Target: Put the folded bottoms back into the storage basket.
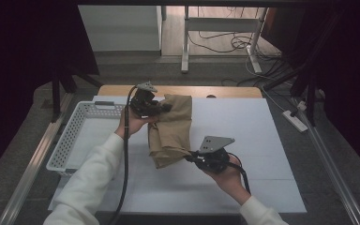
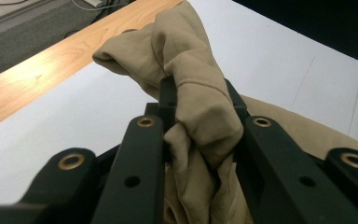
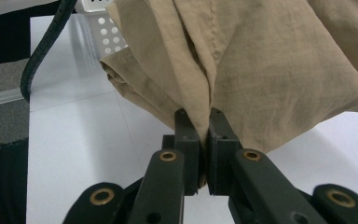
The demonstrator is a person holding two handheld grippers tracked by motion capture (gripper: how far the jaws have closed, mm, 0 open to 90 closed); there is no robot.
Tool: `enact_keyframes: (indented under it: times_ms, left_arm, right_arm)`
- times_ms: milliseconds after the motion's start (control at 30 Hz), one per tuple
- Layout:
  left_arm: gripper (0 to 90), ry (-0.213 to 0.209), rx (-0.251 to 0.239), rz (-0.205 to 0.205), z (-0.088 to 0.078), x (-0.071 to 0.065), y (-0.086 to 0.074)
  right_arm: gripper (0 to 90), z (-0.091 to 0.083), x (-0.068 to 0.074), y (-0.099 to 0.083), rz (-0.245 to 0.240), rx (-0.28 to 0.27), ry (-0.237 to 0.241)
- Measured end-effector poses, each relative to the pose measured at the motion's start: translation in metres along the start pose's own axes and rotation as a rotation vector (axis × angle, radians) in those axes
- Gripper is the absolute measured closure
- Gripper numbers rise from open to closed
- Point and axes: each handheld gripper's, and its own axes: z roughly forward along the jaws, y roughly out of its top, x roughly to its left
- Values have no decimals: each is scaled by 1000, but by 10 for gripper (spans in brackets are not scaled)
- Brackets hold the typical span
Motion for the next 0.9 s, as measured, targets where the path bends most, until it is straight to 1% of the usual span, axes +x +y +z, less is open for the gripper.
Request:
enact_keyframes:
  times_ms: [533,900]
  left_arm:
    - [760,12,-20,-2,-16,3,0]
    - [760,25,-28,-4,-25,5,-2]
  right_arm:
    - [849,8,3,12,-22,-13,13]
    - [849,11,5,17,-25,-24,21]
